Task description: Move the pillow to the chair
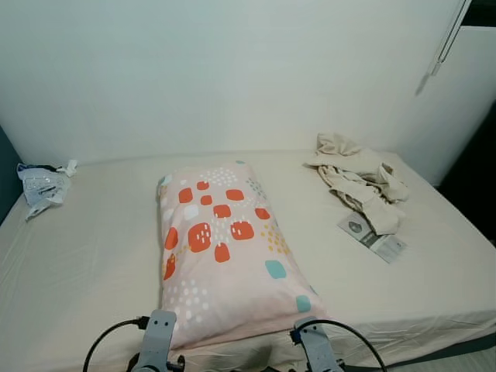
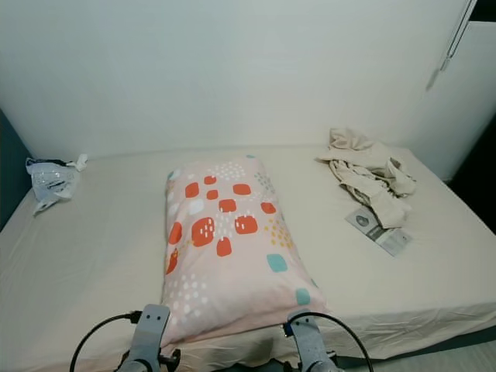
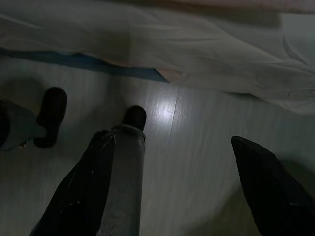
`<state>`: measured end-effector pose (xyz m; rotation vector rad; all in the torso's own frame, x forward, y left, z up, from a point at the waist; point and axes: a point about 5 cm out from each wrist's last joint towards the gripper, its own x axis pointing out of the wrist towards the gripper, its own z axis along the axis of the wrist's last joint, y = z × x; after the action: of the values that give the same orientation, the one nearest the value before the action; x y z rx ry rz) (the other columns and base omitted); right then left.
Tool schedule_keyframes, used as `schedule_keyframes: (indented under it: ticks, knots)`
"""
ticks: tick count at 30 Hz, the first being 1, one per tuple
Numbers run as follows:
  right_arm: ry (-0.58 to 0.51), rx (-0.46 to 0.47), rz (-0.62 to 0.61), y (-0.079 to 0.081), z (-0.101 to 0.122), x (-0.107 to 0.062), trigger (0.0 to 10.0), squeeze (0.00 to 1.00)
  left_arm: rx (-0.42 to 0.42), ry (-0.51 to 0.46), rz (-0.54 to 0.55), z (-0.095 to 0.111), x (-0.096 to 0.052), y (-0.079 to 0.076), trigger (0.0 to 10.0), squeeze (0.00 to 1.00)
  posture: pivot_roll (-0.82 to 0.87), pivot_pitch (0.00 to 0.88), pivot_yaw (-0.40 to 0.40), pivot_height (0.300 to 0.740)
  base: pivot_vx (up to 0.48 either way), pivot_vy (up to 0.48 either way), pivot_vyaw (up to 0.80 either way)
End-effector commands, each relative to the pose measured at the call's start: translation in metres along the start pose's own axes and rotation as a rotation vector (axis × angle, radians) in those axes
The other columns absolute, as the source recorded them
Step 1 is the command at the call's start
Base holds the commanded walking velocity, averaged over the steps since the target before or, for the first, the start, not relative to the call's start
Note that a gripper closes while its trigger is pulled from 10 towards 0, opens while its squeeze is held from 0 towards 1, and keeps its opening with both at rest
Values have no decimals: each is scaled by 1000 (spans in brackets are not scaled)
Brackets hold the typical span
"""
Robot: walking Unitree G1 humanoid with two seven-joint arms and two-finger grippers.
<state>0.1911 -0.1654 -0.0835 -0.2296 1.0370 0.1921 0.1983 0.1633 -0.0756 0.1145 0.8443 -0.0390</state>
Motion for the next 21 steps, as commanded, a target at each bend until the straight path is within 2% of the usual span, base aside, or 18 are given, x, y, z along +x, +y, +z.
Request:
schedule_keyframes:
  ticks: [1,10,17,21]
  knots:
    - [29,-27,3,0,-7,-1,10000,0,-20,22,7,-5,-1,0,10000,0,70,0,-49,740,0,0,0]
    - [91,-209,-8,-2,-20,-2,10000,0,26,125,34,-13,-1,0,10000,0,77,0,-55,740,0,0,0]
    - [111,-196,-2,3,-24,-2,10000,0,60,178,16,-17,-1,-2,10000,0,76,0,-52,740,0,0,0]
    - [114,-247,-3,10,-25,-2,10000,0,72,186,21,-18,-1,-2,10000,0,78,0,-48,740,0,0,0]
